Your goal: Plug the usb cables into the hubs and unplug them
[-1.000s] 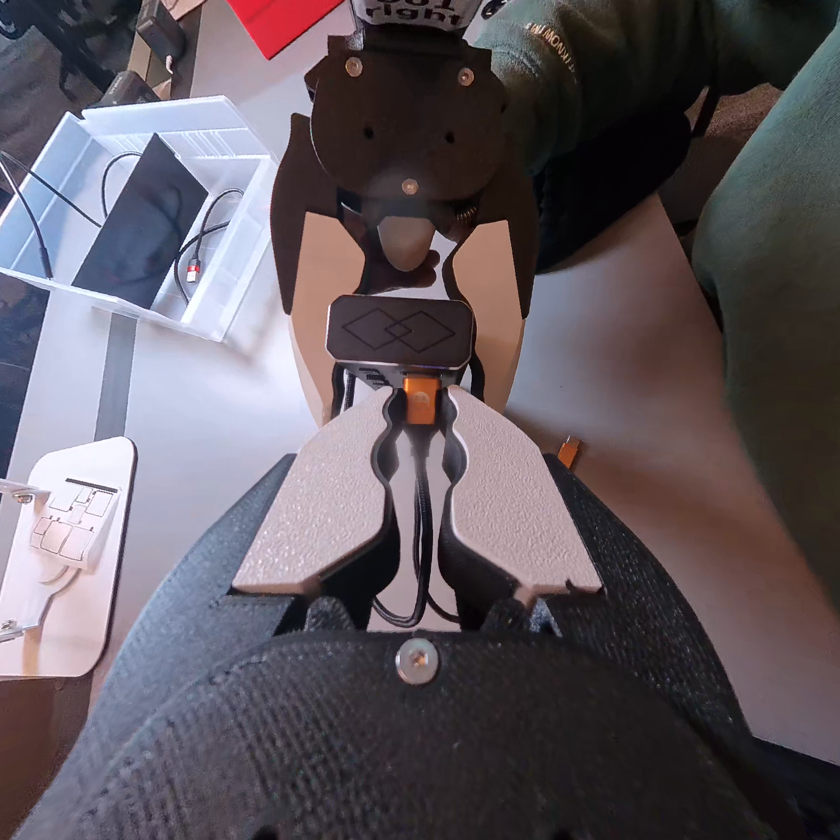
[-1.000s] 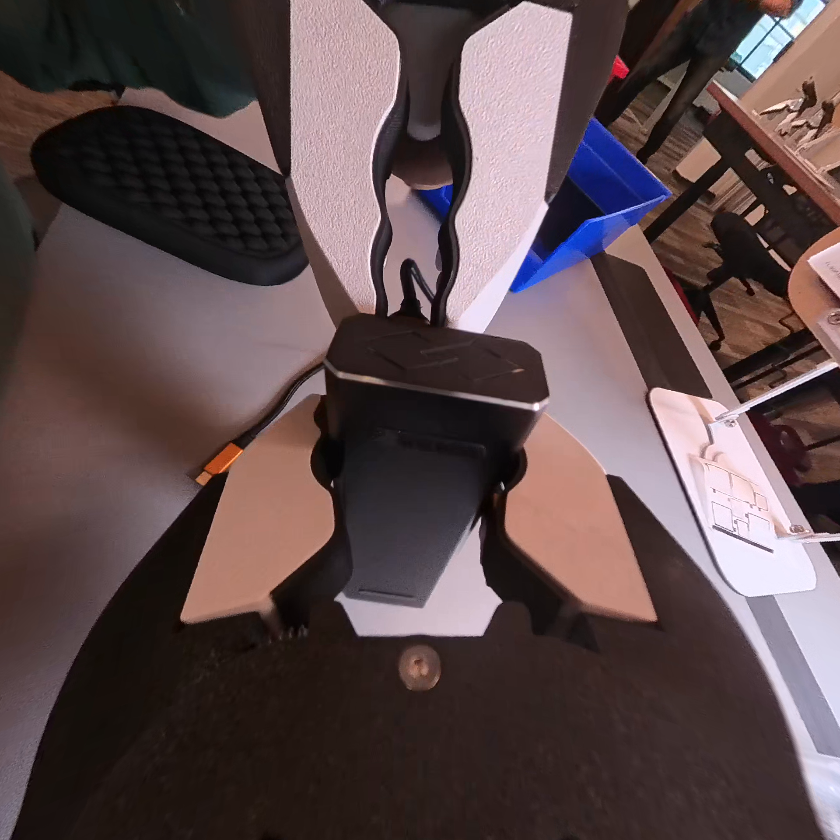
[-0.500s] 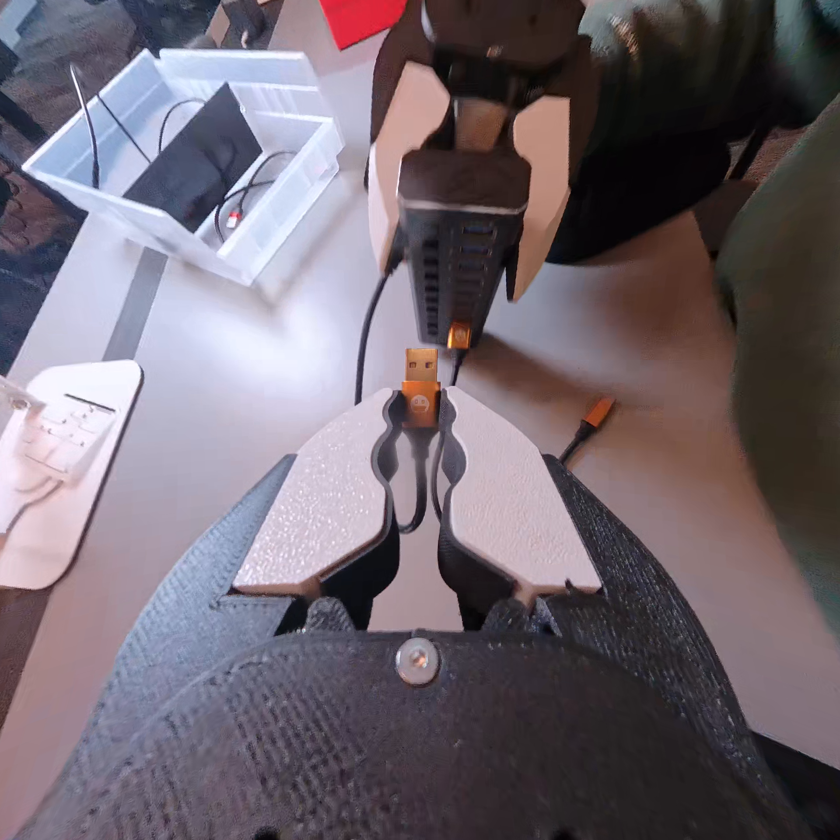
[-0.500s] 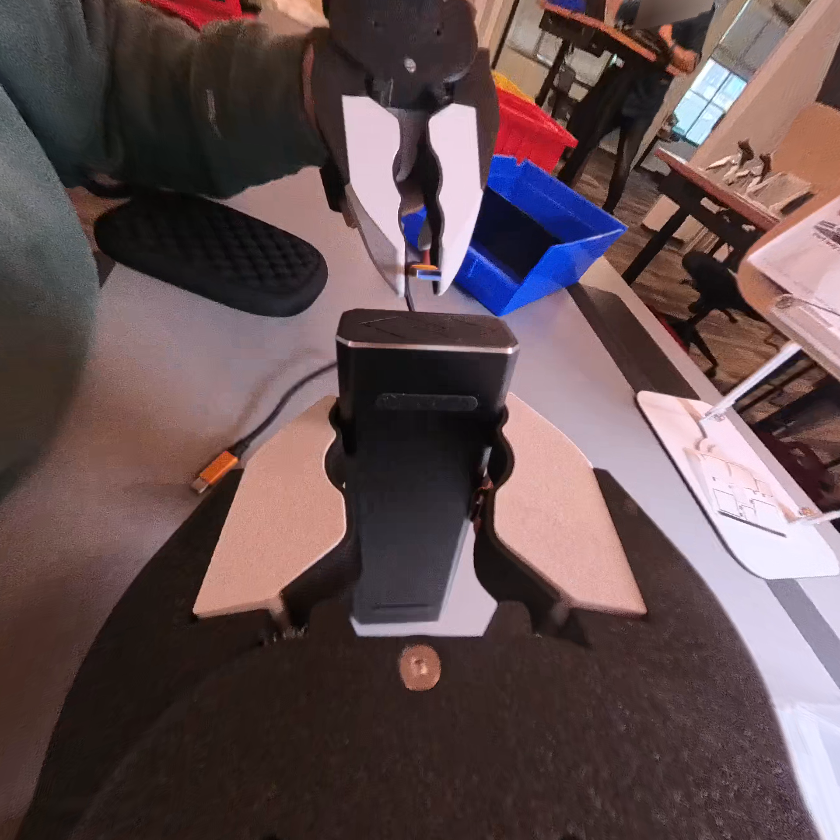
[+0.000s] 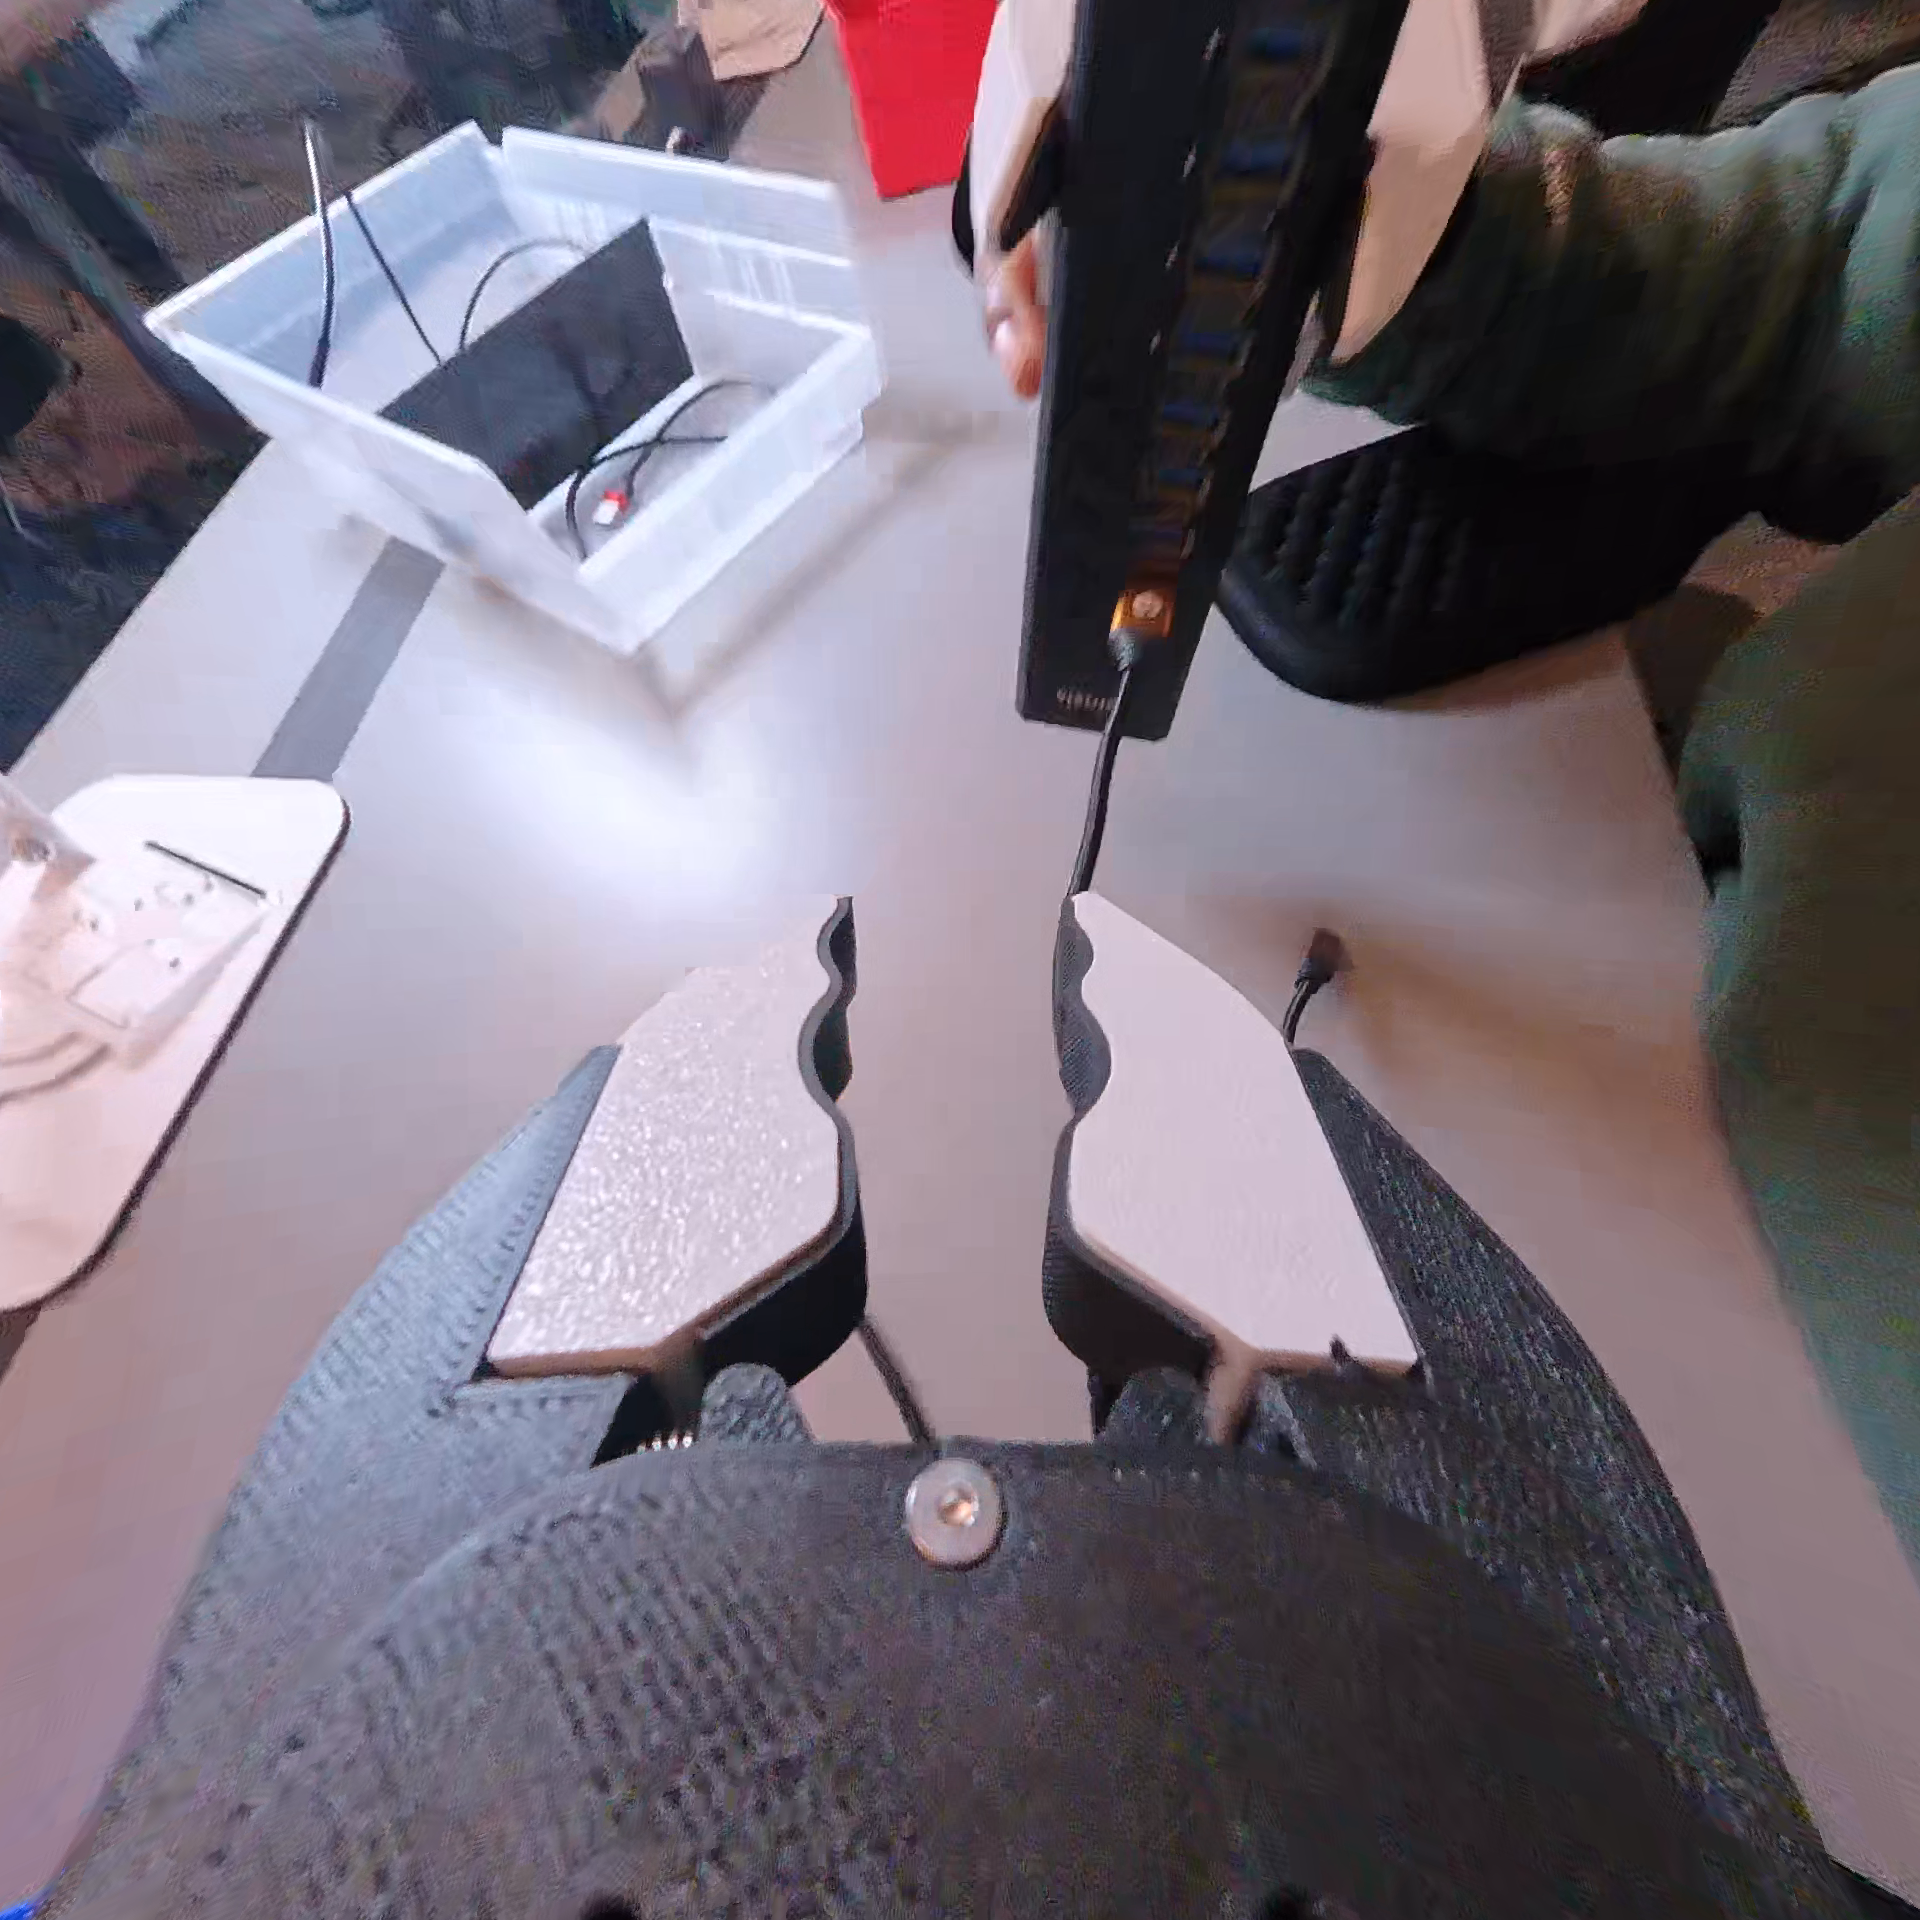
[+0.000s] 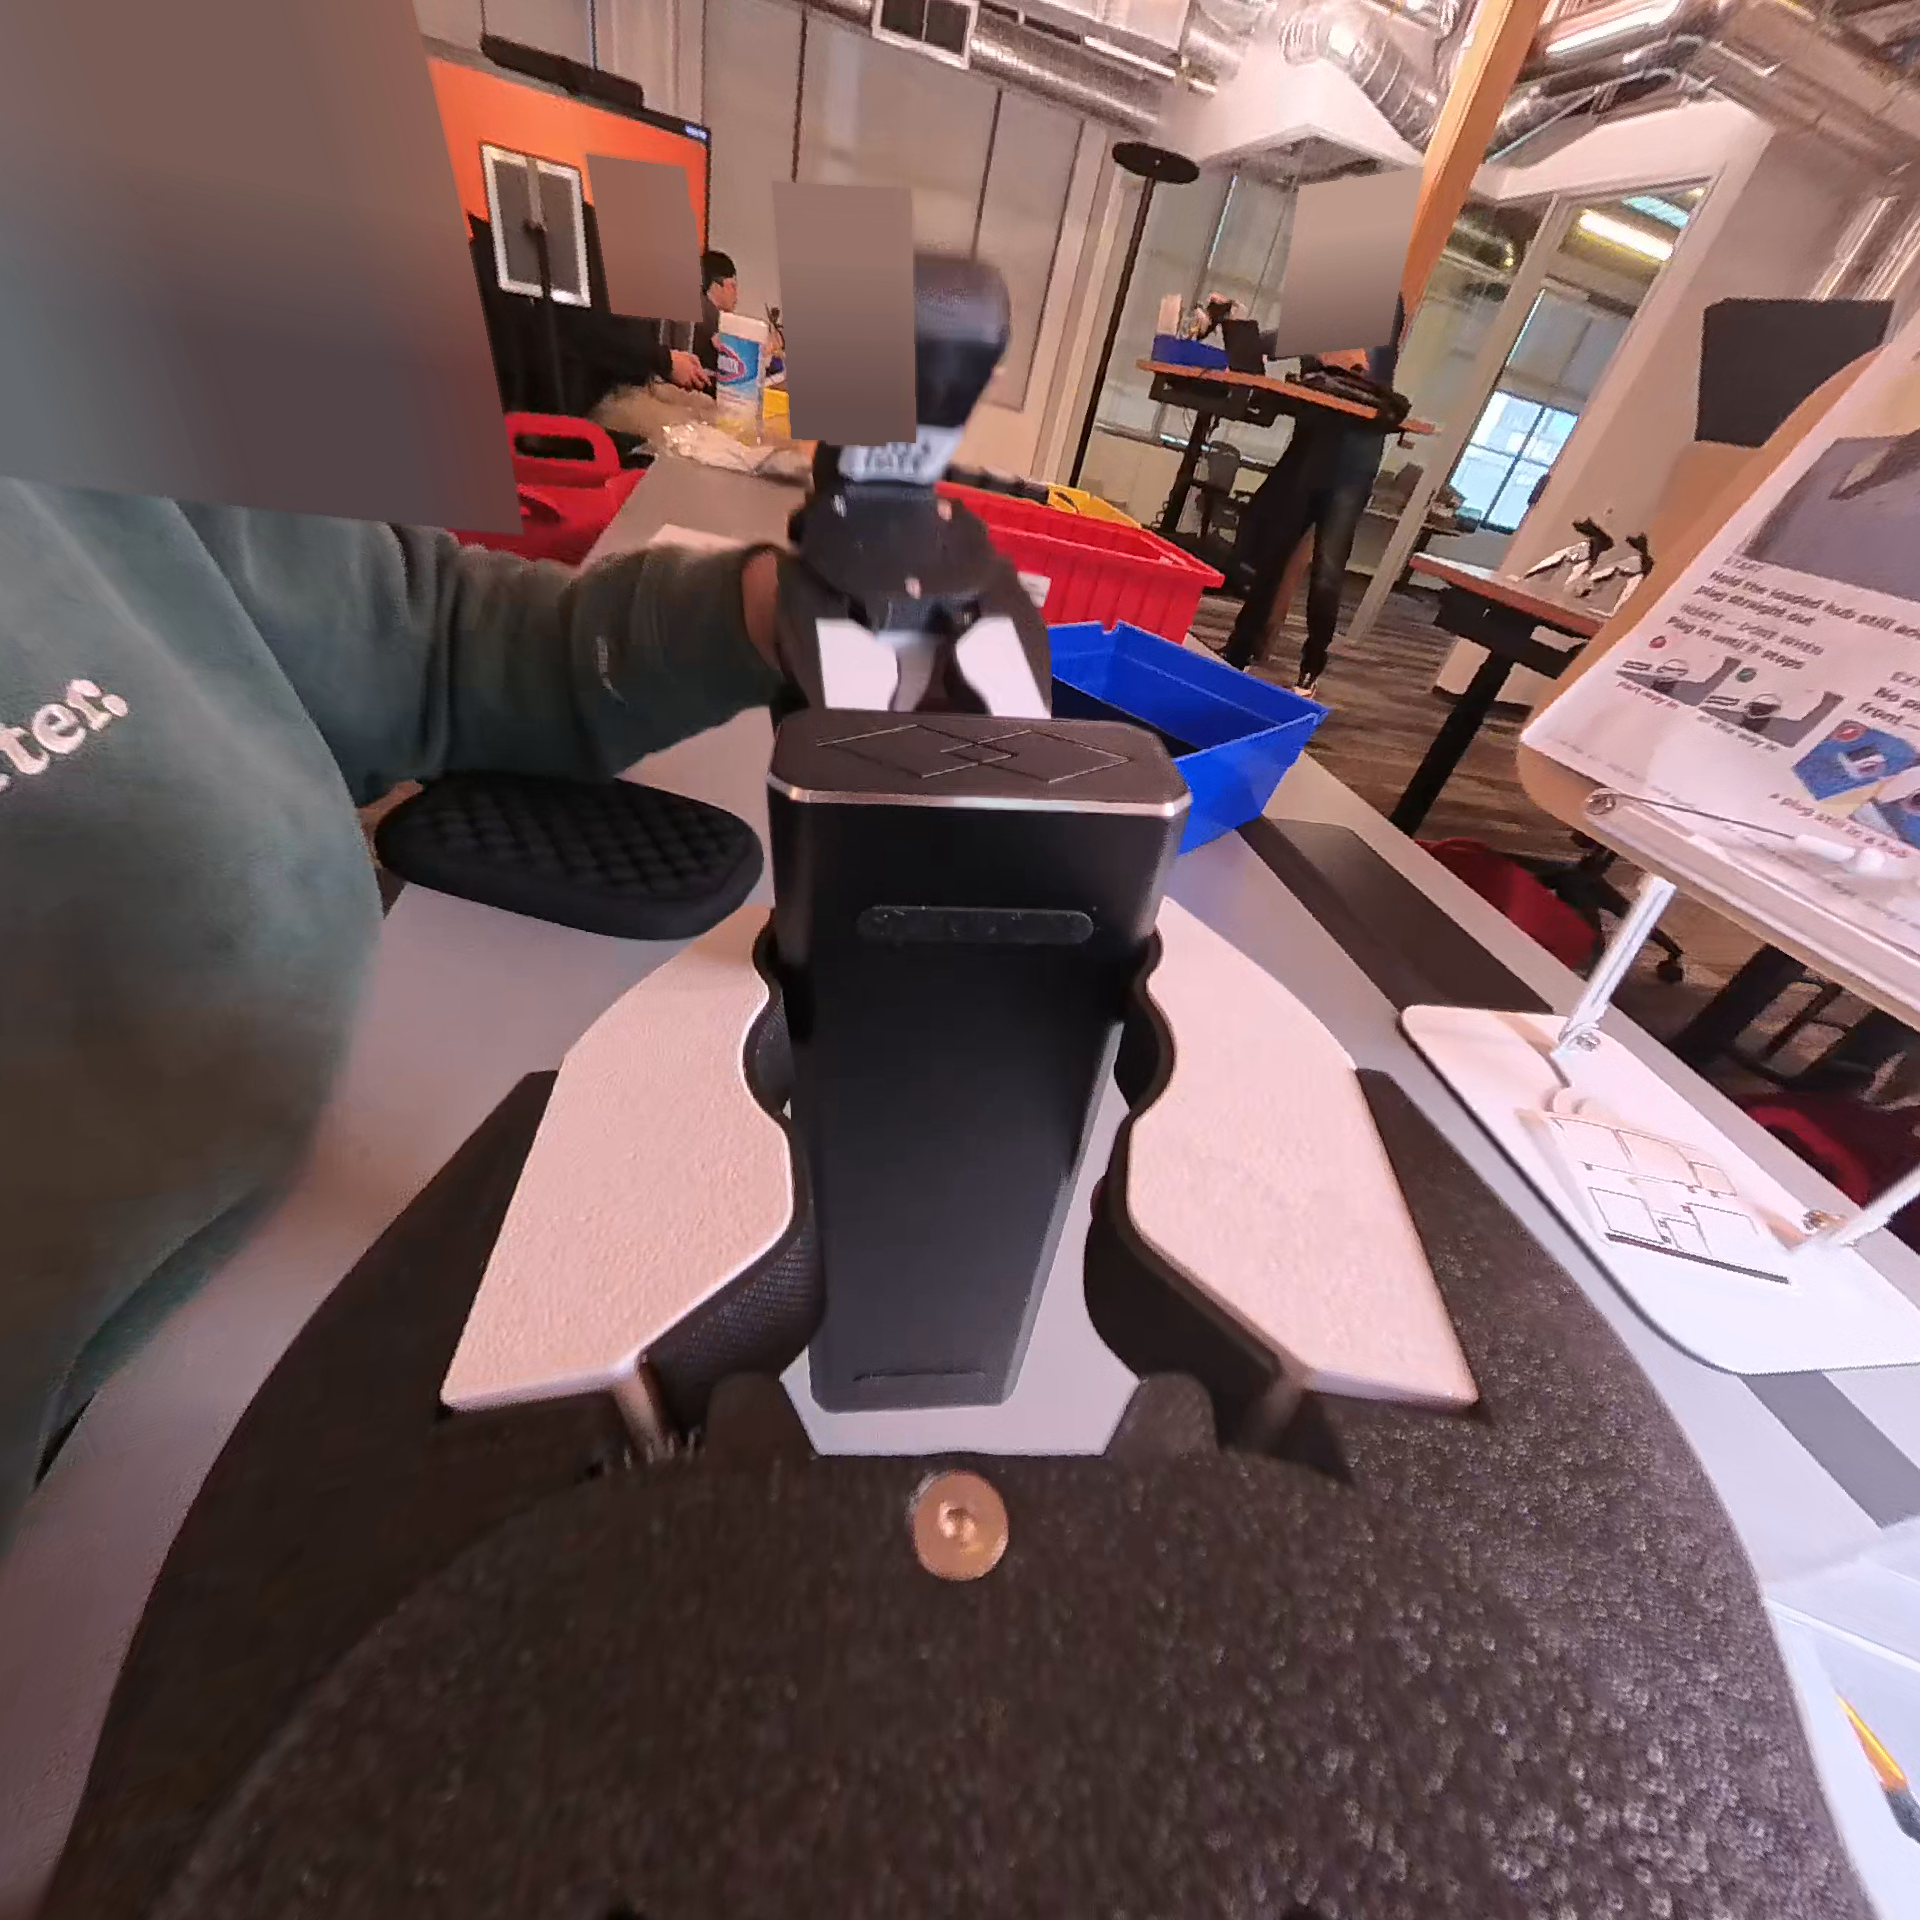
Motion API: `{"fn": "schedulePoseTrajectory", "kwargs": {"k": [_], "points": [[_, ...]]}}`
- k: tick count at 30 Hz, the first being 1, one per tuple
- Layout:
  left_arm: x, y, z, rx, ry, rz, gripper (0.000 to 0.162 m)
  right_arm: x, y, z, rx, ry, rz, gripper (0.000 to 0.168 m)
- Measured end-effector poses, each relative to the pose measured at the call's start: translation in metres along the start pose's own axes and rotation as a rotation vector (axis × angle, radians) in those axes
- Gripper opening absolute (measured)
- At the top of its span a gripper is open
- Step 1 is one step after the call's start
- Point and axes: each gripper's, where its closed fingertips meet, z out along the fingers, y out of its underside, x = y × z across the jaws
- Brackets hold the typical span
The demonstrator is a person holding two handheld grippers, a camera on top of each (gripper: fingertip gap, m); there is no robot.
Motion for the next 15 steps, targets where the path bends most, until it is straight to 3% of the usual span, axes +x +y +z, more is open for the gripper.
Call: {"fn": "schedulePoseTrajectory", "kwargs": {"k": [3,7,8,9,15], "points": [[0.025,-0.013,0.02,-0.038,0.062,0.09,0.037,-0.008,0.007,0.014,-0.033,-0.032,-0.012,0.062],[0.056,0.006,0.069,-0.182,0.14,0.187,0.036,-0.02,0.01,0.029,-0.043,-0.064,-0.034,0.061],[0.057,0.007,0.077,-0.188,0.131,0.197,0.028,-0.023,0.01,0.031,-0.042,-0.068,-0.038,0.061],[0.058,0.006,0.081,-0.175,0.133,0.197,0.016,-0.024,0.01,0.031,-0.042,-0.067,-0.046,0.061],[0.058,-0.001,0.078,-0.123,0.137,0.148,0.016,-0.023,0.005,0.026,-0.019,-0.046,-0.045,0.062]]}}
